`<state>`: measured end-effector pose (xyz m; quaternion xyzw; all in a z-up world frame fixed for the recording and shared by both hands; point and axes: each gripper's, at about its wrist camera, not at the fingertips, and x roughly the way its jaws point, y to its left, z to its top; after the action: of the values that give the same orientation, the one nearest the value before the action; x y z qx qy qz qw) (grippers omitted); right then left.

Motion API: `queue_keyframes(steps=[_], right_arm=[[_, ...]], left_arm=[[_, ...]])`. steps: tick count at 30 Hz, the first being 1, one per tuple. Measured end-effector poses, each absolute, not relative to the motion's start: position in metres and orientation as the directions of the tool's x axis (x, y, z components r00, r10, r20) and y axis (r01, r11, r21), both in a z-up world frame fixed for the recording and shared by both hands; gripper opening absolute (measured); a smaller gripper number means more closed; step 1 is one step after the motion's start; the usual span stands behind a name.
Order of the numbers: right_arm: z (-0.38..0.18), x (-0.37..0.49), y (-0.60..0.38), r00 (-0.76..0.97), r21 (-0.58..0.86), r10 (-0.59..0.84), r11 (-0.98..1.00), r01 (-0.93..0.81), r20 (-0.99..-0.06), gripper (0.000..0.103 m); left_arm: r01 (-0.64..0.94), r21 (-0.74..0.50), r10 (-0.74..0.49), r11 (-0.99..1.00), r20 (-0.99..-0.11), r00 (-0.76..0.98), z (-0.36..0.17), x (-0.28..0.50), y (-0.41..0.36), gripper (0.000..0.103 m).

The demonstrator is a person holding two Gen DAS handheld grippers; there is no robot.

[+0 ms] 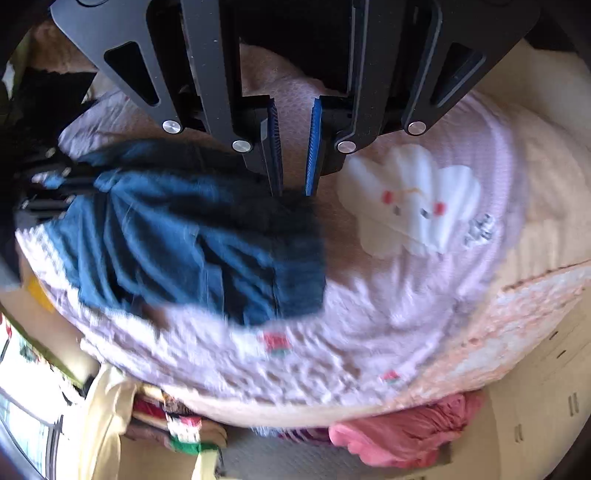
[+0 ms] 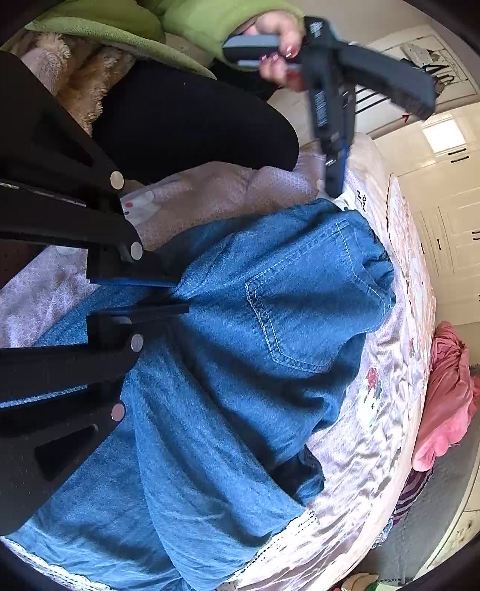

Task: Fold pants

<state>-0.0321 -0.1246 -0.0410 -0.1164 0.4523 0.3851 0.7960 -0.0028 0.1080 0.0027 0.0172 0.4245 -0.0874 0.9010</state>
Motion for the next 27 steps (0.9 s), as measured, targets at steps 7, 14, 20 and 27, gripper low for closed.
queue_keyframes(steps=[7, 14, 20, 27], right_arm=[[-0.016, -0.043, -0.128, 0.307, 0.198, 0.557, 0.669, -0.716, -0.772, 0.032], [0.008, -0.028, -0.138, 0.402, 0.186, 0.556, 0.723, -0.665, -0.727, 0.052], [-0.036, -0.007, -0.119, 0.342, 0.179, 0.465, 0.767, -0.616, -0.817, 0.052], [-0.027, -0.008, -0.142, 0.356, 0.272, 0.535, 0.771, -0.576, -0.766, 0.053]], left_arm=[[0.300, -0.038, -0.231, 0.953, -0.733, 0.640, 0.019, 0.024, 0.051, 0.033], [0.280, -0.002, -0.160, 0.960, -0.825, 0.542, -0.029, 0.036, 0.032, 0.033], [0.266, -0.055, -0.192, 0.963, -0.830, 0.524, -0.042, 0.026, 0.048, 0.033], [0.245, -0.085, -0.207, 0.966, -0.822, 0.531, -0.024, 0.028, 0.043, 0.042]])
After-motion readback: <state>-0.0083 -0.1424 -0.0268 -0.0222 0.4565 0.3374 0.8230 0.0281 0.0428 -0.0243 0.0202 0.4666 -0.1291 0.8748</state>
